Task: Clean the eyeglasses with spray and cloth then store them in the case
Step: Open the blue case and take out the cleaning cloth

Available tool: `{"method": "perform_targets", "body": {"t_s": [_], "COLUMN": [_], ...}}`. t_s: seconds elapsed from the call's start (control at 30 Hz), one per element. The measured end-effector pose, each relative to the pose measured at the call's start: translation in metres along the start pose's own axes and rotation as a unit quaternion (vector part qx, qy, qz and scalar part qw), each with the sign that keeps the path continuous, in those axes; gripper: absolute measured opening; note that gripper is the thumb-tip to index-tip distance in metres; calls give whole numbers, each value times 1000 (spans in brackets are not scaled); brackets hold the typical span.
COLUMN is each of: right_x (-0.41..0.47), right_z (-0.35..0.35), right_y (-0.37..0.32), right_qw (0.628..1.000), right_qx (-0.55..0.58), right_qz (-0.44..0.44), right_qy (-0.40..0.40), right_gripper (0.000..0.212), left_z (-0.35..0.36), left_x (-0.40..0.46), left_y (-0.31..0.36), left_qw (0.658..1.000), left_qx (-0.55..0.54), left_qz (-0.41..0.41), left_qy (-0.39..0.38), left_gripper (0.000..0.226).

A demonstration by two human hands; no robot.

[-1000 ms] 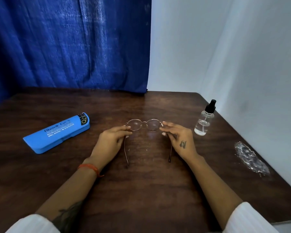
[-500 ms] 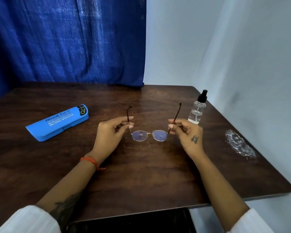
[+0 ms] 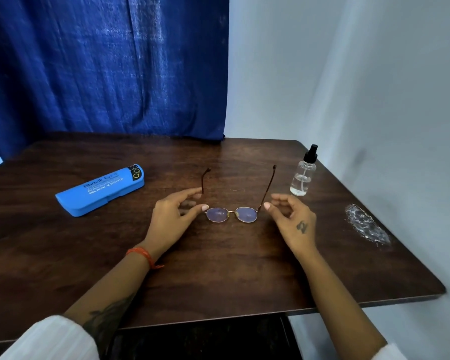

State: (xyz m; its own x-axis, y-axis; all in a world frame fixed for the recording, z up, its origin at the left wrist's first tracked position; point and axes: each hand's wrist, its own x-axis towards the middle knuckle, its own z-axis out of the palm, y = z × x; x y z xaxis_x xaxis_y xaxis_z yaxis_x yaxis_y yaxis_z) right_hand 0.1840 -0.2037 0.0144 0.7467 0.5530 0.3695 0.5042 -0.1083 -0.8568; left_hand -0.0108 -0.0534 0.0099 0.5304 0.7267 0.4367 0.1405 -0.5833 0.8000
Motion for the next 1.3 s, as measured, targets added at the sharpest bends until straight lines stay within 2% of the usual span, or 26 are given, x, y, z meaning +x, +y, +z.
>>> {"method": "perform_targets", "body": {"t_s": [0.07, 0.13, 0.37, 0.57, 0.67, 0.73, 0.87, 0.97, 1.07, 1.17, 1.3], "right_x": [-22, -45, -76, -53, -37, -26, -3, 13, 21, 25, 26], "right_z": [-5, -1, 55, 117, 154, 178, 225, 254, 270, 273, 263], "right_y": [-11, -23, -68, -115, -129, -134, -132, -127, -127, -130, -131], "right_qw": [1000, 998, 971, 941, 930, 924, 885, 829, 778, 774, 778], "right_qx": [10, 46, 110, 49, -9, -46, -155, -264, -328, -309, -299], "right_qz": [-20, -48, -157, -278, -317, -326, -358, -375, -373, -363, -377], "right_qy": [22, 9, -142, -186, -184, -197, -257, -320, -384, -416, -405], "right_gripper": [19, 14, 32, 34, 42, 47, 66, 82, 83, 76, 69], "left_z": [-12, -26, -85, -142, -157, -162, -165, -166, -166, -165, -165], "left_x": [-8, -15, -23, -16, -17, -14, -11, -10, -10, -9, -9], "left_y": [-3, -5, -21, -55, -68, -73, -83, -92, -95, -95, -91], "left_qw": [998, 994, 962, 934, 933, 940, 950, 944, 939, 942, 957], "left_qx": [51, 98, 245, 332, 323, 285, 251, 267, 288, 279, 238], "left_qz": [21, 48, 111, 64, -26, -92, -117, -135, -142, -142, -111], "left_qy": [2, 11, 40, 114, 159, 160, 145, 141, 123, 118, 122], "left_gripper": [47, 49, 55, 74, 91, 107, 118, 117, 108, 94, 92]}}
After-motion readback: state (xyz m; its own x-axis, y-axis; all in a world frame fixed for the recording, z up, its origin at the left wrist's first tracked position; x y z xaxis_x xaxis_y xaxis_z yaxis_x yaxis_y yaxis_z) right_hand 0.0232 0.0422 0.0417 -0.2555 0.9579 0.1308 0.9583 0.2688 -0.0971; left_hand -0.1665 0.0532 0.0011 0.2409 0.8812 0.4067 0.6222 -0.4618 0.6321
